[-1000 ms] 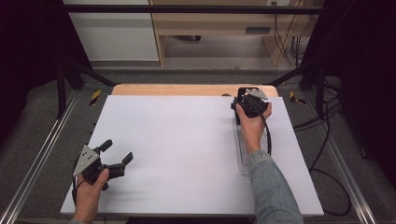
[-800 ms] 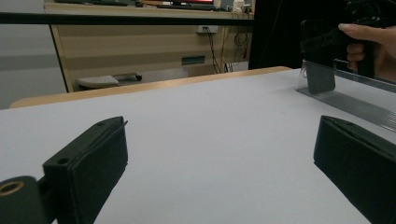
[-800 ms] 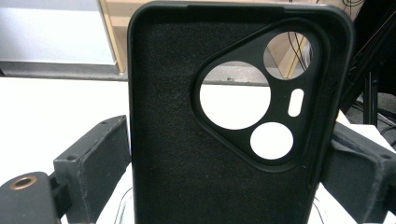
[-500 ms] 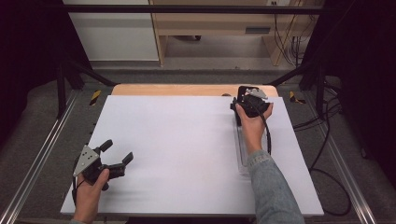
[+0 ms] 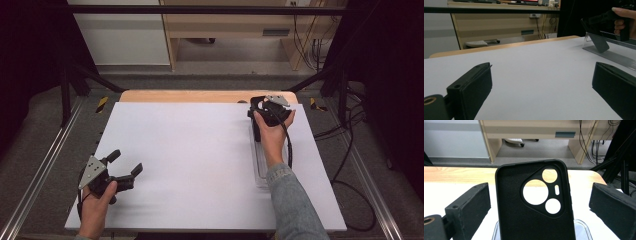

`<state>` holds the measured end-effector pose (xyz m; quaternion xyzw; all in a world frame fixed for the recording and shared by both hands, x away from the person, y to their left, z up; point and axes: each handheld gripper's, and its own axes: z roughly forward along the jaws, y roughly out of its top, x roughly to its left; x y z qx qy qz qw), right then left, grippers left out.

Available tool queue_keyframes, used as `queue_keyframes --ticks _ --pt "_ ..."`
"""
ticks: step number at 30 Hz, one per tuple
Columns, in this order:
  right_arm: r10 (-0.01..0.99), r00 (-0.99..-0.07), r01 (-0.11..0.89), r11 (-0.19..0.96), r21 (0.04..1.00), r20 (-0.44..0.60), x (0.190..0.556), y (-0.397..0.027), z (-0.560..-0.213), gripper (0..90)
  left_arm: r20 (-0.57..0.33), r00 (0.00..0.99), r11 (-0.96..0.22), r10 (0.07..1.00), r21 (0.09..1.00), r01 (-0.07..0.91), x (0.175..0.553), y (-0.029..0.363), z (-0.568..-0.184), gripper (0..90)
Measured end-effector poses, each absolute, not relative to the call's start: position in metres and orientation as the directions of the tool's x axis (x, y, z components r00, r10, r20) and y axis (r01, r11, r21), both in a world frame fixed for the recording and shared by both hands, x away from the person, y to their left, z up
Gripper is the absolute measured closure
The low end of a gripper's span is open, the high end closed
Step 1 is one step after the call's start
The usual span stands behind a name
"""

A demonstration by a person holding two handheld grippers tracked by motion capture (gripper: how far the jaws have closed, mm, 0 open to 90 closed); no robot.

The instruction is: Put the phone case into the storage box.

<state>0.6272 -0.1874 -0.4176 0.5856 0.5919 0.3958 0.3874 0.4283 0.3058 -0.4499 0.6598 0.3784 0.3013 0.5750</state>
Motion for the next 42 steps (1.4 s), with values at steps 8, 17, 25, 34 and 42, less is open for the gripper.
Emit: queue_keyframes --ticks 8,17,25,34,42 --pt "1.0 -0.02 0.373 -0.009 0.928 0.018 0.621 -0.188 -0.412 4.1 -0.037 0.532 -0.052 0.846 0.987 0.151 0.428 0.306 -0.45 3.0" --pt "0.999 -0.036 0.365 -0.012 0.931 0.026 0.616 -0.189 -0.405 4.4 -0.035 0.533 -0.054 0.846 0.987 0.15 0.428 0.306 -0.45 3.0" --pt "0.998 -0.056 0.362 -0.007 0.932 0.029 0.612 -0.188 -0.4 4.7 -0.035 0.527 -0.052 0.849 0.987 0.15 0.428 0.307 -0.45 2.3" --pt "0.994 -0.092 0.366 -0.027 0.93 0.065 0.606 -0.186 -0.394 5.3 -0.03 0.53 -0.058 0.848 0.987 0.149 0.429 0.305 -0.45 2.2" --pt "0.987 -0.142 0.364 -0.023 0.931 0.08 0.599 -0.184 -0.387 6.7 -0.027 0.532 -0.065 0.846 0.986 0.153 0.43 0.304 -0.451 2.2"
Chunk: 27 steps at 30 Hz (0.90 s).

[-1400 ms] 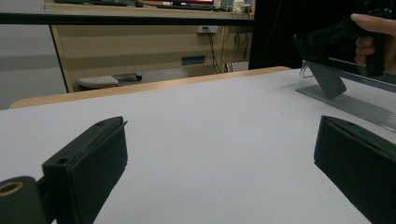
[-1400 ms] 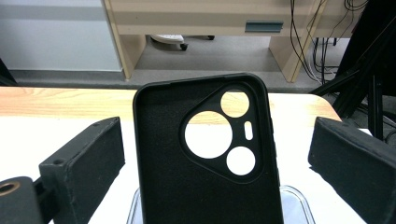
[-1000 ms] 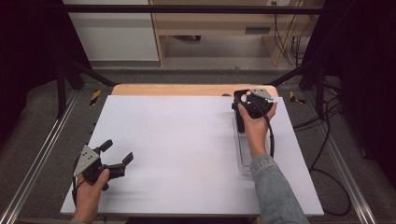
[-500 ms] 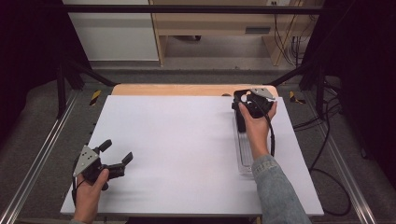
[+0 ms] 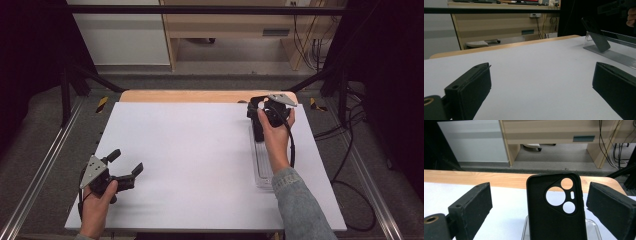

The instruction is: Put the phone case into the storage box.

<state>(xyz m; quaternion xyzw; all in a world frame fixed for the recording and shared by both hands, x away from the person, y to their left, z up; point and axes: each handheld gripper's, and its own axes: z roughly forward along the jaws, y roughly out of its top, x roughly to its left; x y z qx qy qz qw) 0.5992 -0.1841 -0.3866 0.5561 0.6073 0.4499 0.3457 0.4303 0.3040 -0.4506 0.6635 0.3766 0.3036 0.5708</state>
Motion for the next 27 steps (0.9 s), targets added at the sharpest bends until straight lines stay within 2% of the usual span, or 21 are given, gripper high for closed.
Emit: queue_keyframes --ticks 8,15,27 --pt "0.98 -0.189 0.354 0.004 0.935 0.067 0.593 -0.183 -0.382 6.8 -0.028 0.529 -0.06 0.848 0.987 0.148 0.43 0.304 -0.45 2.2" --pt "0.967 -0.23 0.365 -0.017 0.931 0.108 0.589 -0.179 -0.382 7.0 -0.028 0.531 -0.06 0.847 0.987 0.147 0.429 0.304 -0.45 2.2" --pt "0.961 -0.26 0.33 0.001 0.944 0.09 0.576 -0.175 -0.372 7.3 -0.028 0.527 -0.056 0.849 0.988 0.143 0.429 0.305 -0.45 2.2"
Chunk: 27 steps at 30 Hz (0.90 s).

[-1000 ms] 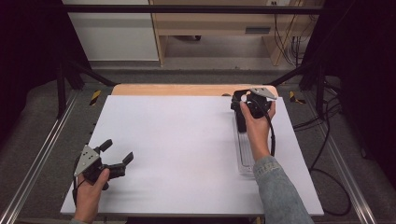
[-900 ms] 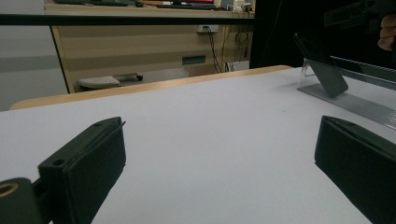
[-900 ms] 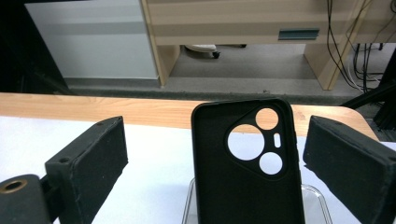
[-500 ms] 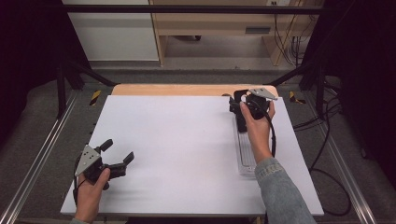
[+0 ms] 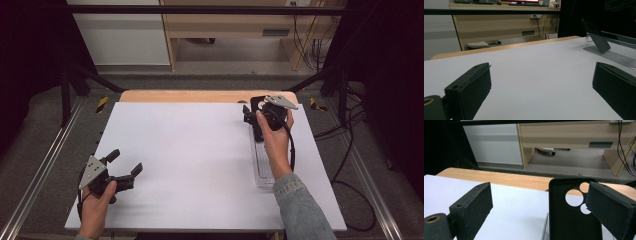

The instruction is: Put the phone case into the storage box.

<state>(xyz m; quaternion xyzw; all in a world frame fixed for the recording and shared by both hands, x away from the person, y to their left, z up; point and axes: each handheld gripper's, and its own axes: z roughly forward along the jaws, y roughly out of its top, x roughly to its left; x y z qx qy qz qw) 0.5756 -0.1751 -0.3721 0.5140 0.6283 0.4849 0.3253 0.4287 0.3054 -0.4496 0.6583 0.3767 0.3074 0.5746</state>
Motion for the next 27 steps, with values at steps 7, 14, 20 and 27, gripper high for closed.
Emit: queue_keyframes --ticks 7,14,20,27 --pt "0.959 -0.267 0.324 -0.004 0.946 0.096 0.572 -0.178 -0.369 7.2 -0.027 0.526 -0.057 0.85 0.988 0.143 0.429 0.306 -0.45 2.2" --pt "0.952 -0.288 0.309 -0.007 0.951 0.1 0.564 -0.179 -0.366 6.9 -0.024 0.529 -0.06 0.848 0.988 0.141 0.429 0.305 -0.45 2.2" --pt "0.948 -0.301 0.301 -0.013 0.954 0.108 0.558 -0.182 -0.363 6.7 -0.025 0.527 -0.059 0.85 0.988 0.141 0.429 0.306 -0.449 2.2" --pt "0.939 -0.325 0.288 -0.011 0.958 0.108 0.551 -0.183 -0.359 6.5 -0.024 0.525 -0.061 0.851 0.988 0.143 0.429 0.307 -0.449 2.2"
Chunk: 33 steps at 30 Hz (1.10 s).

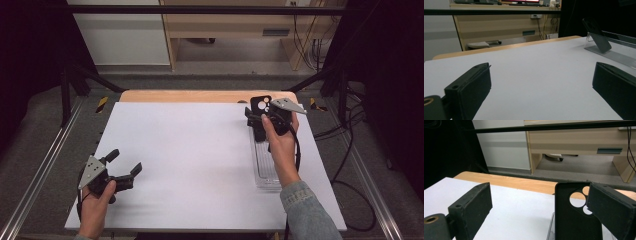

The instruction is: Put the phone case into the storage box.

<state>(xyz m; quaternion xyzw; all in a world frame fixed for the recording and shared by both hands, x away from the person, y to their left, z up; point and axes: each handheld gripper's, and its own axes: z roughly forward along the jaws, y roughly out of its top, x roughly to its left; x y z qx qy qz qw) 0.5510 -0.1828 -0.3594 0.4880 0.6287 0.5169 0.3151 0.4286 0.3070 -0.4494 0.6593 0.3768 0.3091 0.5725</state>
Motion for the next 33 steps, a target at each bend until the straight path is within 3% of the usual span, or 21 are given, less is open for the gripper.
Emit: queue_keyframes --ticks 33 --pt "0.927 -0.366 0.248 0.015 0.969 0.079 0.524 -0.196 -0.349 5.6 -0.024 0.523 -0.061 0.852 0.987 0.146 0.428 0.308 -0.45 2.2"
